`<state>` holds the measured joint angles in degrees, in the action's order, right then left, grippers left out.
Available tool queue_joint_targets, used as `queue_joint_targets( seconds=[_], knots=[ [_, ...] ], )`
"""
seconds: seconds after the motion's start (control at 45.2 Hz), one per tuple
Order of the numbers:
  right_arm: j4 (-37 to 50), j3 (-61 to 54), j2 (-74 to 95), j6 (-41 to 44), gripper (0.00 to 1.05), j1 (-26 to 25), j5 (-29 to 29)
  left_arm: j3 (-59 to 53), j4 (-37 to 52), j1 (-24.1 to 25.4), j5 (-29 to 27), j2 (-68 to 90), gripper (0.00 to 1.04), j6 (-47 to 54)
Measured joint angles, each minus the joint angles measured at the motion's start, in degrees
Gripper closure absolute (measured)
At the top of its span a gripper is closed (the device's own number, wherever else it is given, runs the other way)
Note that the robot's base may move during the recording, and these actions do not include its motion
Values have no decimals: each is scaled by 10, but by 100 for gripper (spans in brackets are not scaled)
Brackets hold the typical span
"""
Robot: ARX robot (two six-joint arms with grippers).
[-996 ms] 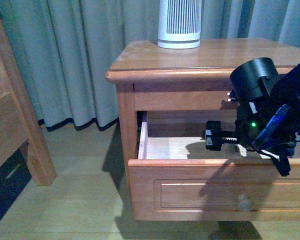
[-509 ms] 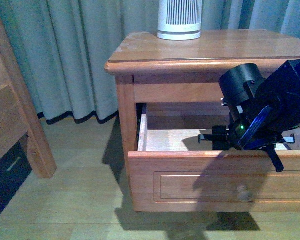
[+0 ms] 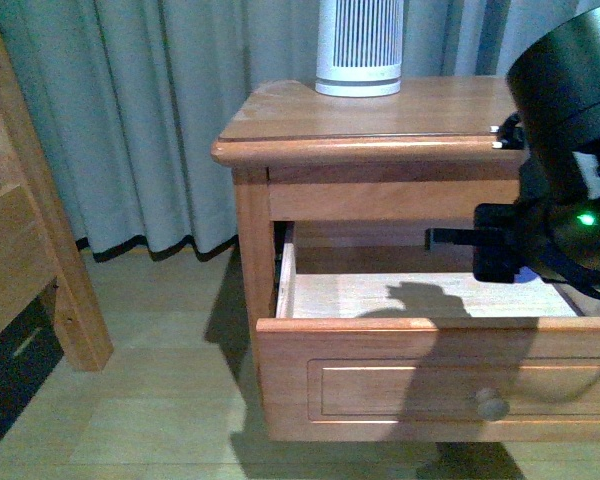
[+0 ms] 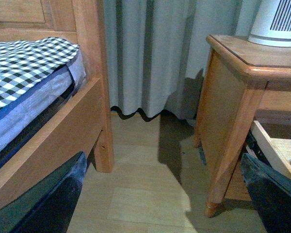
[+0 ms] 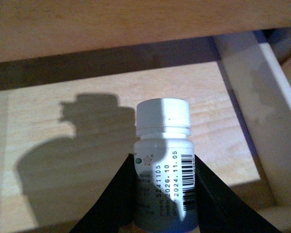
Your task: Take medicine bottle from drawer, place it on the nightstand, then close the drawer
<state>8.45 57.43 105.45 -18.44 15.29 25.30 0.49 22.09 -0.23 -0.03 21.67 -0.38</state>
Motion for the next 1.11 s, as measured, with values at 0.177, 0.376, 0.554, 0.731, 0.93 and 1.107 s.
queue_joint_targets(
  seconds=[0.177, 0.376, 0.554, 0.731, 0.93, 1.107],
  knots=[
    [6, -83, -105, -15, 76, 13, 18, 0, 0, 0, 0, 0, 7, 0],
    [25, -71, -204, 19, 76, 2, 30, 0, 0, 0, 0, 0, 7, 0],
    [2, 39, -184, 60, 76, -52, 0, 0, 0, 0, 0, 0, 7, 0],
    [-47, 189, -70, 66, 76, -110, -18, 0, 0, 0, 0, 0, 7, 0],
    [-121, 343, 89, 60, 76, -128, -58, 0, 0, 0, 0, 0, 7, 0],
    [-147, 400, 140, 59, 76, -127, -46, 0, 0, 0, 0, 0, 7, 0]
  ],
)
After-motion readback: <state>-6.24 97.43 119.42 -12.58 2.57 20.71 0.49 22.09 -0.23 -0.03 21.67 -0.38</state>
